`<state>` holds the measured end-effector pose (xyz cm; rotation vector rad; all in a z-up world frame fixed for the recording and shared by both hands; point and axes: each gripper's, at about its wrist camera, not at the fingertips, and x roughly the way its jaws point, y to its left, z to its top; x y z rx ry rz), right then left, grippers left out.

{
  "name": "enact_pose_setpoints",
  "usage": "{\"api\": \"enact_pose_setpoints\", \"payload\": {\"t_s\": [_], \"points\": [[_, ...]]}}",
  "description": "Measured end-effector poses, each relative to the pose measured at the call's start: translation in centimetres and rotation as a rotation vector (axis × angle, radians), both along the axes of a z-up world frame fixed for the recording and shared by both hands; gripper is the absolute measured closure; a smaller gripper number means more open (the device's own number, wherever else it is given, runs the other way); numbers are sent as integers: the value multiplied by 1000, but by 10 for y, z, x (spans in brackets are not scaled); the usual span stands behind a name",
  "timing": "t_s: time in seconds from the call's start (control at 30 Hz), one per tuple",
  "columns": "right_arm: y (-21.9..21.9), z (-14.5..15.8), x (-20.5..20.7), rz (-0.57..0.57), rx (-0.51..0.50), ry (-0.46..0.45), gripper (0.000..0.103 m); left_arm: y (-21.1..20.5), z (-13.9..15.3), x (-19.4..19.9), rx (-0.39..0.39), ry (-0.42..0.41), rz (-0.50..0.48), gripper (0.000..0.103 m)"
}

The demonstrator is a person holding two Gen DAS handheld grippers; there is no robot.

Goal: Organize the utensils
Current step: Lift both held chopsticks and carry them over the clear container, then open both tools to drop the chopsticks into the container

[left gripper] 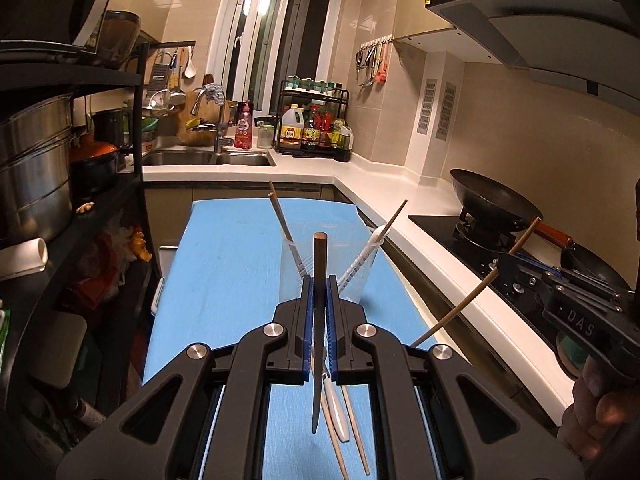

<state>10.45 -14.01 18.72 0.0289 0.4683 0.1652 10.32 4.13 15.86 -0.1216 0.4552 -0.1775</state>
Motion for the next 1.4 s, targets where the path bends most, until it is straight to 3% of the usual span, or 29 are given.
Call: {"api": "enact_pose_setpoints", "payload": {"t_s": [0.23, 0.4, 0.53, 0.67, 0.87, 1.03, 1.2, 1.27, 1.33, 1.4], "points": [[5, 46, 41, 34, 22, -73, 97, -1, 28, 36, 6, -20, -23, 97], [10, 77, 74, 22, 15, -140, 97, -7, 65, 69, 9, -79, -32, 97], [13, 86, 96, 23, 13, -160, 97, -14, 98, 96, 17, -151, -24, 97], [11, 80, 117, 17, 41, -156, 97, -20, 114, 115, 18, -216, -5, 97], [15, 50, 140, 22, 24, -142, 98, -28, 90, 153, 36, -231, 20, 97], [22, 26, 154, 38, -9, -104, 98, -36, 48, 181, 64, -132, 26, 97], [23, 10, 165, 60, -25, -57, 97, -37, 24, 200, 86, -54, 12, 97], [23, 6, 166, 57, -35, -46, 90, -40, 22, 204, 87, -31, -19, 96], [20, 6, 165, 48, -29, -42, 80, -40, 26, 201, 79, -32, -38, 79], [15, 9, 161, 37, -25, -50, 79, -37, 33, 191, 76, -55, -37, 76]]}}
